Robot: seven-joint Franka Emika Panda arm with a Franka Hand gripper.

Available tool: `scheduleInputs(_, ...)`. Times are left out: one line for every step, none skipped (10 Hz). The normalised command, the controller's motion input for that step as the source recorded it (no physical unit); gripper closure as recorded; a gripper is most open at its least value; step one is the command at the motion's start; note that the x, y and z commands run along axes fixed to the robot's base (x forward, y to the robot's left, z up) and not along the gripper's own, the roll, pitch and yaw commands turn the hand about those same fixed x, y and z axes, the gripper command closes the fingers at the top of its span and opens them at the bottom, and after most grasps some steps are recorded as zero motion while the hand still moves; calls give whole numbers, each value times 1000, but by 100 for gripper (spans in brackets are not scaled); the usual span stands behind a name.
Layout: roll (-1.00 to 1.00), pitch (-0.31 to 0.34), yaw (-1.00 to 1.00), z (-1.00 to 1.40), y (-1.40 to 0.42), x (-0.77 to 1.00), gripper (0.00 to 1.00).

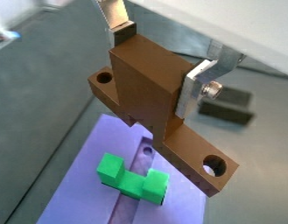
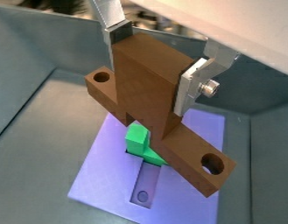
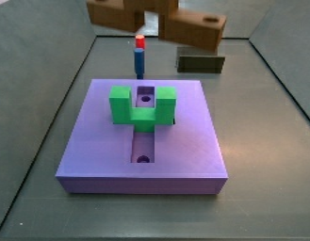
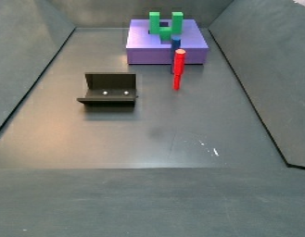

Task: Pick up the brown object. Move up. Place the brown object on the fixture. Regrasp the brown object. Move to above the board. Insert the brown object.
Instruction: Insert the brown object.

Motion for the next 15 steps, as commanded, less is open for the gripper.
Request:
scheduleInputs(-90,-186,-1000,-471,-26,-60,100)
scheduleInputs(-110,-116,-960,-457,-29,-40,100)
scheduleInputs(-136,-41,-906,-420,-6,0,100)
scheduleInputs(-113,0,-934,-480,-3,0,100)
scheduleInputs(-84,-19,-977,-520,0,-11,100)
scheduleInputs(-101,-106,-980,-420,-26,-23,100)
scheduleInputs(-101,-96,-1000,-269,-31,0,100)
scheduleInputs(-73,0,-1000,-46,-3,0,100)
scheduleInputs(-9,0,-794,206,-114,0,100)
scheduleInputs(-67,-10,-926,340,-46,43,100)
scheduleInputs(-87,-9,-946,317,-23,40,100)
scheduleInputs(-30,-99,-991,43,0,0,100)
scheduleInputs(30,0,-1000,-234,0,0,100)
scheduleInputs(47,0,-1000,-269,0,0,100)
scheduleInputs(30,0,-920,-197,-166,-29,100)
